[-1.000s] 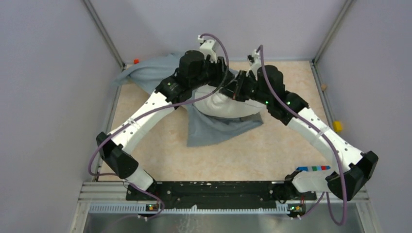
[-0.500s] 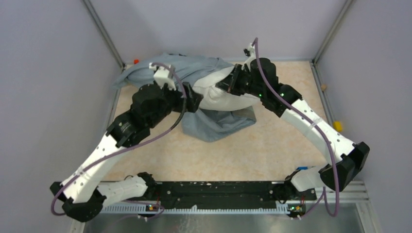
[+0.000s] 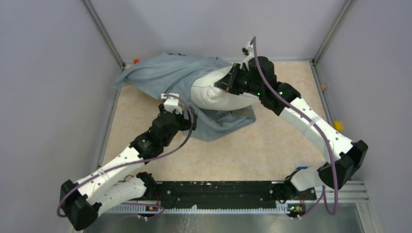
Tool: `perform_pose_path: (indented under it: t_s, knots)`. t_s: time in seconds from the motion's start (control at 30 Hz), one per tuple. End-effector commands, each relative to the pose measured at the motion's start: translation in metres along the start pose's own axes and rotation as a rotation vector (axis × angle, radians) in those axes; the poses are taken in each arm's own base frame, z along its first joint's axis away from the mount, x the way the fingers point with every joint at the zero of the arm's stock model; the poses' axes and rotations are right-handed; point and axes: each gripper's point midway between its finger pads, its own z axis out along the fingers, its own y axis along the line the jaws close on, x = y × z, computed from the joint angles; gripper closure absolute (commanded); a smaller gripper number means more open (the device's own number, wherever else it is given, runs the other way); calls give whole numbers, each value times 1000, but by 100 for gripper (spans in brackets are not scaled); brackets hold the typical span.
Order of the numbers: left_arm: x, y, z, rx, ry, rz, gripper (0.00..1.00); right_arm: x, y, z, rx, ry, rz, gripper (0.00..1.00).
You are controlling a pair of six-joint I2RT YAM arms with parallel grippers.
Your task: Put the pillow into the pillowcase
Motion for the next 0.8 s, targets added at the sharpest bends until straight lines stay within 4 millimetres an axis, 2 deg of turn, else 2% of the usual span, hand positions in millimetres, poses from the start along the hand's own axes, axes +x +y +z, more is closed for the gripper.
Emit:
perform_pose_path:
  t_s: [0.0,0.07,0.1,0.13,0.17,0.2,0.23,0.27,0.37,0.43,0.47,0.5,0.57,0.7,0.77]
  knots:
    - [-56,-11,24,-7,-221,-9,12,-43,45,-16,-124,-141,-25,100]
    - [-49,-8,38,-35,-201,34,27,-44,44,-16,-117,-144,-28,100]
    - [-46,-10,43,-32,-185,55,44,-44,44,-17,-114,-146,-30,100]
    - [-45,-15,46,-7,-165,79,71,-45,43,-19,-111,-148,-33,100]
    - [-47,-29,44,61,-134,109,93,-45,42,-19,-104,-151,-37,100]
    - [-53,-50,37,166,-105,133,100,-45,40,-19,-92,-153,-44,100]
    - [-59,-74,24,272,-87,159,100,-44,37,-20,-76,-154,-52,100]
    - [-77,-105,4,384,-115,219,100,-42,35,-21,-59,-155,-64,100]
    - [-119,-191,-62,650,-179,382,100,-27,38,-16,-37,-155,-91,100]
    - [-142,-233,-100,818,-186,410,100,-7,43,-7,-38,-134,-101,100]
    - [-157,-249,-115,889,-217,404,100,3,45,-4,-41,-125,-99,100]
    - [-171,-257,-125,927,-260,390,100,11,42,-1,-38,-120,-80,100]
    - [-196,-257,-130,910,-344,354,100,21,34,1,-34,-112,-43,100]
    - [-232,-244,-108,762,-388,303,100,32,24,-13,-17,-138,18,100]
    - [-247,-239,-90,686,-383,268,100,39,27,-22,-24,-152,50,100]
